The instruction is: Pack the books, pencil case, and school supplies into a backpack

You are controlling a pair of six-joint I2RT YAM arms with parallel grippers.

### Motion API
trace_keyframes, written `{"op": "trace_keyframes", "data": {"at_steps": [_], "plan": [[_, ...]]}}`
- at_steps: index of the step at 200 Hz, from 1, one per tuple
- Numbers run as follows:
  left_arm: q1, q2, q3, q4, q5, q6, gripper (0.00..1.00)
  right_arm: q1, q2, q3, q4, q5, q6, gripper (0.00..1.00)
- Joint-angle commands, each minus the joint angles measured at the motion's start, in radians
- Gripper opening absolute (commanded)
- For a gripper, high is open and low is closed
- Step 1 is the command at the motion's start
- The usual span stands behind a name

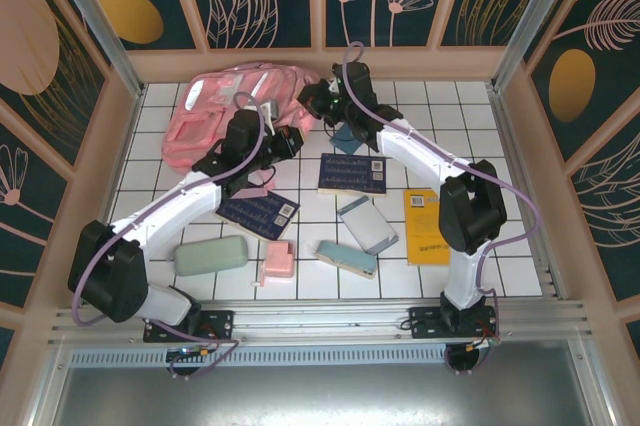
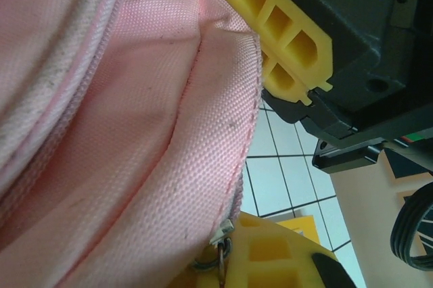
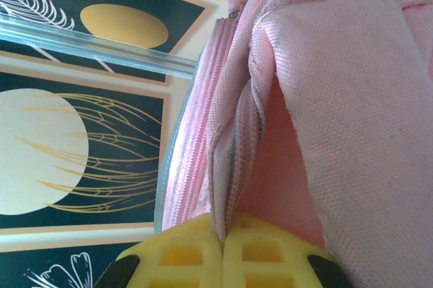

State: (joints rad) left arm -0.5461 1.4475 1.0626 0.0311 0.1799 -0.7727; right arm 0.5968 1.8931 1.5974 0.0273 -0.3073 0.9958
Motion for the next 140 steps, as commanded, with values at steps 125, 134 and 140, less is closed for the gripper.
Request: {"op": "trace_keyframes", "data": {"at_steps": [125, 134, 140], "plan": [[-0.017, -0.151, 0.081, -0.283, -0.081, 0.030, 0.56, 0.025, -0.082, -0.148, 0.027, -0.045, -0.044, 0.00], [-0.015, -0.189, 0.058, -0.316, -0.102, 0.026, 0.57, 0.025, -0.085, -0.158, 0.022, -0.048, -0.050, 0.00], [-0.015, -0.212, 0.043, -0.335, -0.122, 0.021, 0.61, 0.026, -0.086, -0.163, 0.021, -0.051, -0.052, 0.00]]}}
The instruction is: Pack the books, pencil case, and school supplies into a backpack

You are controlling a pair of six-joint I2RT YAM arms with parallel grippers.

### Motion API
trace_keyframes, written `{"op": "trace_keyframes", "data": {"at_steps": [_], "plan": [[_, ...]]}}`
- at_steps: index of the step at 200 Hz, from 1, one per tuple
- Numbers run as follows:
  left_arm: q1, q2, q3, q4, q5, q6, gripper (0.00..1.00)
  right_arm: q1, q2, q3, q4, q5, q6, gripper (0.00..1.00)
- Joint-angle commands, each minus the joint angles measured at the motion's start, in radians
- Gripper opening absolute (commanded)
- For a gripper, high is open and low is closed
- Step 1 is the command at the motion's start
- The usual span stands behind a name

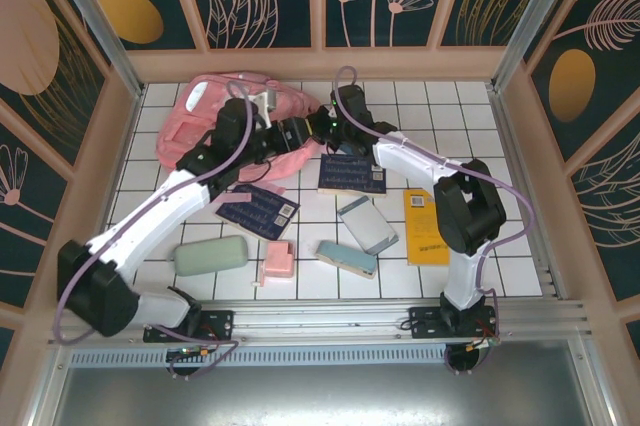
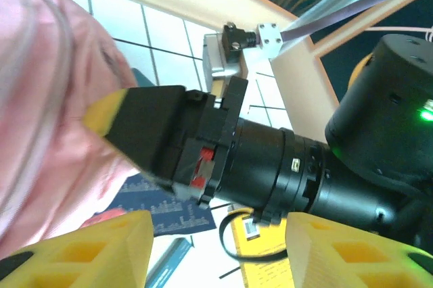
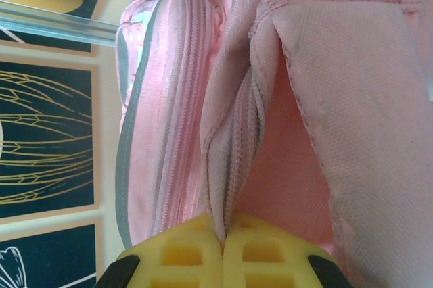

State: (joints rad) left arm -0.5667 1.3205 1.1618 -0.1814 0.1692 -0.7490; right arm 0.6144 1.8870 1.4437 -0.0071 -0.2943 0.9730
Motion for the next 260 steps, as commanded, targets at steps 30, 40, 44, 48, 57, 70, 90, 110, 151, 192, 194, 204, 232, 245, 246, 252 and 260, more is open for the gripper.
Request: {"op": "trace_keyframes", "data": {"at_steps": [30, 40, 44, 48, 57, 70, 90, 110, 151, 192, 194, 204, 232, 245, 246, 252, 260], "plan": [[0.005, -0.121, -0.075, -0.256, -0.187, -0.055, 0.71, 0.028, -0.086, -0.023, 0.040, -0.074, -0.071, 0.00], [0.005, -0.100, -0.056, -0.285, -0.191, 0.006, 0.71, 0.041, -0.091, -0.020, 0.033, -0.069, -0.098, 0.00], [0.005, -0.091, -0.045, -0.298, -0.201, 0.033, 0.71, 0.048, -0.092, -0.018, 0.029, -0.066, -0.110, 0.00], [0.005, -0.079, -0.033, -0.311, -0.214, 0.062, 0.71, 0.055, -0.095, -0.017, 0.025, -0.062, -0.122, 0.00], [0.005, -0.050, 0.006, -0.341, -0.257, 0.121, 0.71, 0.068, -0.102, -0.016, 0.016, -0.052, -0.144, 0.00], [0.005, -0.003, 0.056, -0.370, -0.343, 0.187, 0.71, 0.085, -0.114, -0.025, 0.020, -0.043, -0.165, 0.00], [0.038, 0.068, 0.122, -0.397, -0.428, 0.241, 0.70, 0.102, -0.130, -0.043, 0.044, -0.051, -0.178, 0.00], [0.125, 0.073, 0.124, -0.332, -0.327, 0.247, 0.70, 0.112, -0.135, -0.044, 0.039, -0.050, -0.193, 0.00], [0.197, 0.137, 0.129, -0.290, 0.008, 0.344, 0.66, 0.116, -0.153, -0.077, 0.090, -0.099, -0.206, 0.00], [0.196, 0.054, 0.037, -0.301, -0.056, 0.440, 0.66, 0.117, -0.154, -0.099, 0.121, -0.117, -0.191, 0.00], [0.197, 0.053, 0.033, -0.304, -0.057, 0.446, 0.66, 0.117, -0.153, -0.098, 0.121, -0.117, -0.192, 0.00], [0.197, 0.061, 0.024, -0.325, -0.051, 0.470, 0.68, 0.117, -0.149, -0.096, 0.122, -0.121, -0.193, 0.00], [0.186, 0.084, 0.024, -0.354, -0.127, 0.501, 0.78, 0.116, -0.133, -0.086, 0.129, -0.138, -0.187, 0.00], [0.181, 0.099, 0.029, -0.355, -0.150, 0.511, 0.78, 0.117, -0.128, -0.081, 0.130, -0.140, -0.183, 0.00], [0.180, 0.099, 0.031, -0.355, -0.154, 0.511, 0.78, 0.117, -0.127, -0.080, 0.130, -0.140, -0.183, 0.00], [0.176, 0.110, 0.035, -0.357, -0.168, 0.512, 0.77, 0.117, -0.125, -0.079, 0.133, -0.141, -0.180, 0.00], [0.169, 0.126, 0.042, -0.358, -0.172, 0.519, 0.77, 0.116, -0.123, -0.075, 0.134, -0.142, -0.178, 0.00]]}}
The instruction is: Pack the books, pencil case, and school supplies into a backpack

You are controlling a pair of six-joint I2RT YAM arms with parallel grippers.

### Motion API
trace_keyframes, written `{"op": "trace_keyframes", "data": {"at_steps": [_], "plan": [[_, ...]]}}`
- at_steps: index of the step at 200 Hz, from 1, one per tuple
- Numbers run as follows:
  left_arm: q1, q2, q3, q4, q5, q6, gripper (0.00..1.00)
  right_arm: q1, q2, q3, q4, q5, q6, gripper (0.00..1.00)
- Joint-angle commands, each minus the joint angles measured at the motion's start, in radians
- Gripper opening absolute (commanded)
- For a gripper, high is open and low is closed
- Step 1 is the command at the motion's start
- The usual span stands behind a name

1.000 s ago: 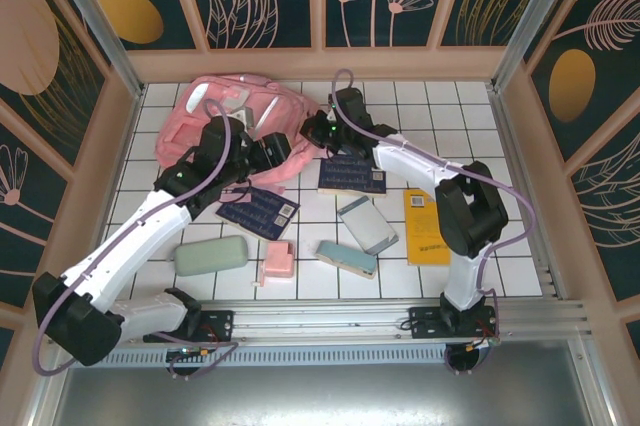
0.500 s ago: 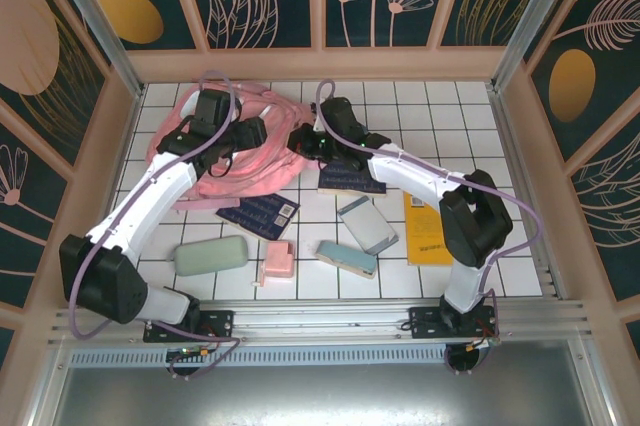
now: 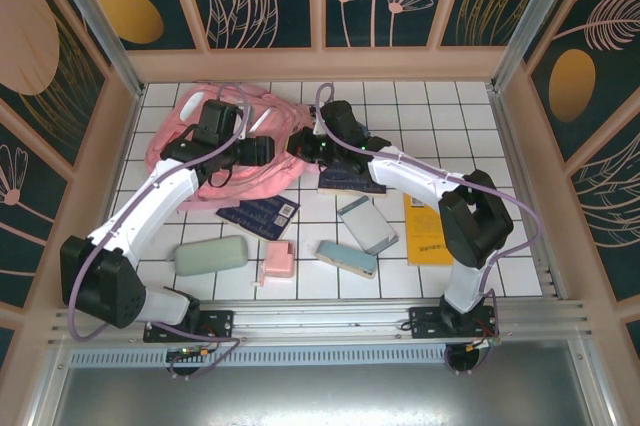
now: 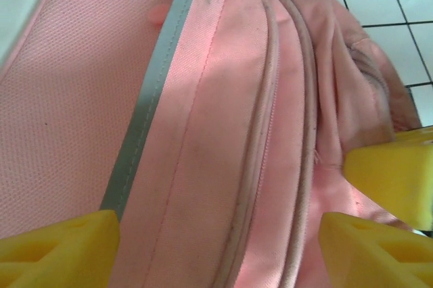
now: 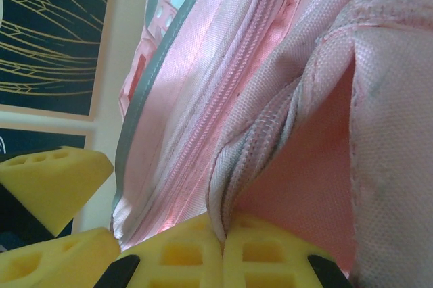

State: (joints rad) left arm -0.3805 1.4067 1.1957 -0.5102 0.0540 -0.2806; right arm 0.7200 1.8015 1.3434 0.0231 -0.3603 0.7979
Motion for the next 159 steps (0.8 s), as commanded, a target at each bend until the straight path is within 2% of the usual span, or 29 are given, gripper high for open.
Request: {"op": "trace_keyframes", "data": {"at_steps": [1, 18, 46, 77, 94, 132, 159], "plan": [[-0.019, 0.041, 0.008, -0.029, -0.057, 0.051, 0.76, 0.011, -0.037, 0.025, 0.103, -0.077, -0.002, 0.00], [-0.052, 0.076, 0.031, -0.031, -0.081, 0.059, 0.76, 0.012, -0.030, 0.033, 0.103, -0.081, 0.003, 0.00], [-0.129, 0.155, 0.104, -0.065, -0.215, 0.085, 0.75, 0.016, -0.021, 0.041, 0.106, -0.081, 0.011, 0.00], [-0.132, 0.176, 0.114, -0.059, -0.364, 0.085, 0.67, 0.025, -0.022, 0.046, 0.105, -0.081, 0.014, 0.00], [-0.132, 0.181, 0.097, -0.055, -0.369, 0.087, 0.61, 0.026, -0.025, 0.049, 0.100, -0.075, 0.011, 0.00], [-0.109, 0.140, -0.013, 0.002, -0.351, 0.046, 0.61, 0.027, -0.030, 0.065, 0.093, -0.071, 0.012, 0.00], [-0.065, 0.121, -0.047, 0.036, -0.258, 0.036, 0.39, 0.030, -0.036, 0.071, 0.094, -0.068, 0.013, 0.00]]}}
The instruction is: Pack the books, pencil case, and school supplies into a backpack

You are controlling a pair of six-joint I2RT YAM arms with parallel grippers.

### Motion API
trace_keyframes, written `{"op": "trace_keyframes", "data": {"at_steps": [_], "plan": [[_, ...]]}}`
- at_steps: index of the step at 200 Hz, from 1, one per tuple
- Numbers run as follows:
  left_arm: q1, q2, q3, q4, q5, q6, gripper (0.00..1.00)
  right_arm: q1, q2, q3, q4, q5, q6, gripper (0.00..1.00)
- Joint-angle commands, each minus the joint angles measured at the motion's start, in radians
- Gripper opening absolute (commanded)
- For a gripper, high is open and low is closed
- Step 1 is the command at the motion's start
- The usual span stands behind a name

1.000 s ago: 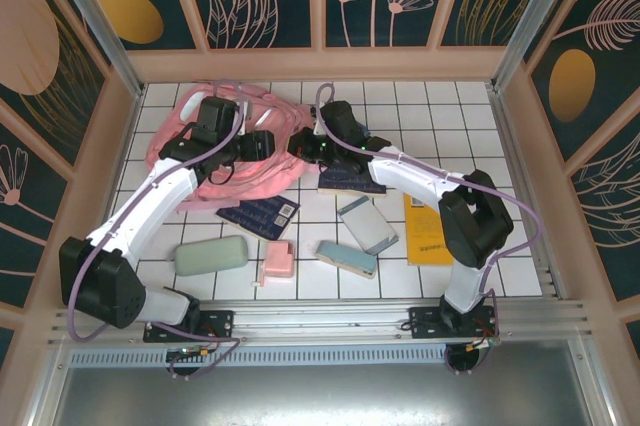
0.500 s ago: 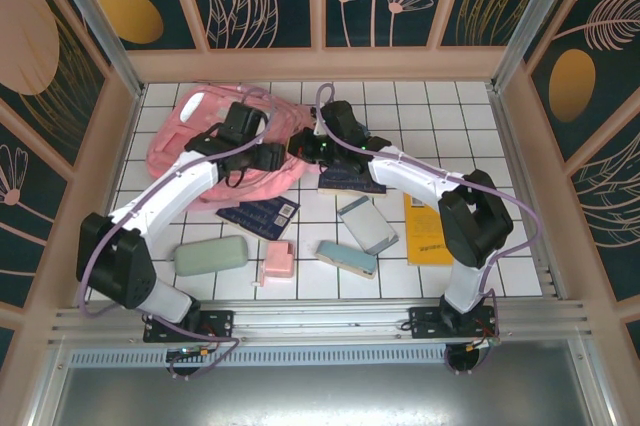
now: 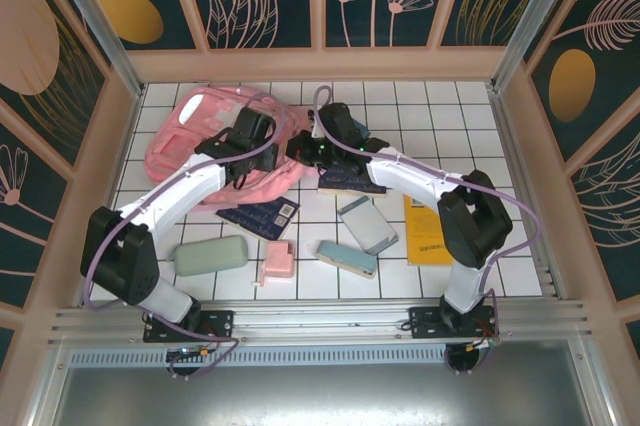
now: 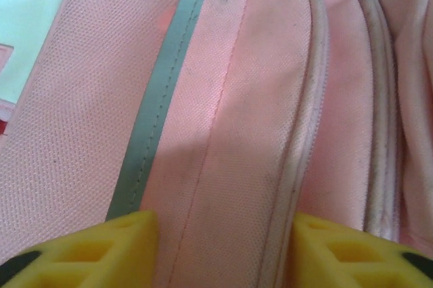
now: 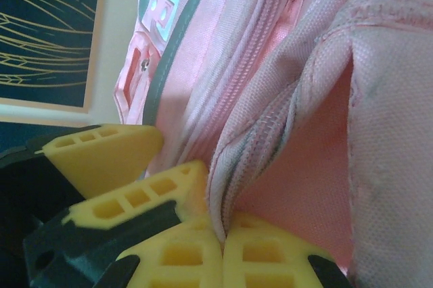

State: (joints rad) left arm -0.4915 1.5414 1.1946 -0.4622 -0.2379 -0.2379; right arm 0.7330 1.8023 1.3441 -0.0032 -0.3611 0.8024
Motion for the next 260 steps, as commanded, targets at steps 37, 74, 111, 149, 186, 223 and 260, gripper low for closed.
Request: {"op": "trace_keyframes", "data": {"at_steps": [37, 74, 111, 149, 186, 223, 260], "plan": [[0.053, -0.042, -0.069, 0.038, 0.110, 0.014, 0.00, 0.025, -0.031, 0.082, 0.109, -0.054, 0.006, 0.00], [0.054, -0.110, -0.077, 0.090, 0.113, 0.032, 0.00, 0.028, -0.034, 0.055, 0.080, -0.008, -0.025, 0.00], [0.053, -0.179, -0.064, 0.152, 0.111, 0.038, 0.00, 0.026, -0.111, -0.014, 0.054, 0.044, -0.132, 0.65], [0.053, -0.207, -0.026, 0.172, 0.148, 0.065, 0.00, 0.023, -0.245, -0.051, -0.046, 0.171, -0.310, 0.77], [0.053, -0.214, 0.001, 0.176, 0.179, 0.053, 0.00, 0.059, -0.436, -0.258, 0.087, 0.315, -0.529, 0.69], [0.054, -0.193, 0.019, 0.210, 0.174, -0.030, 0.00, 0.216, -0.509, -0.433, 0.158, 0.421, -0.765, 0.69], [0.054, -0.139, 0.076, 0.217, 0.236, -0.164, 0.00, 0.272, -0.483, -0.577, 0.269, 0.633, -0.570, 0.49]]}}
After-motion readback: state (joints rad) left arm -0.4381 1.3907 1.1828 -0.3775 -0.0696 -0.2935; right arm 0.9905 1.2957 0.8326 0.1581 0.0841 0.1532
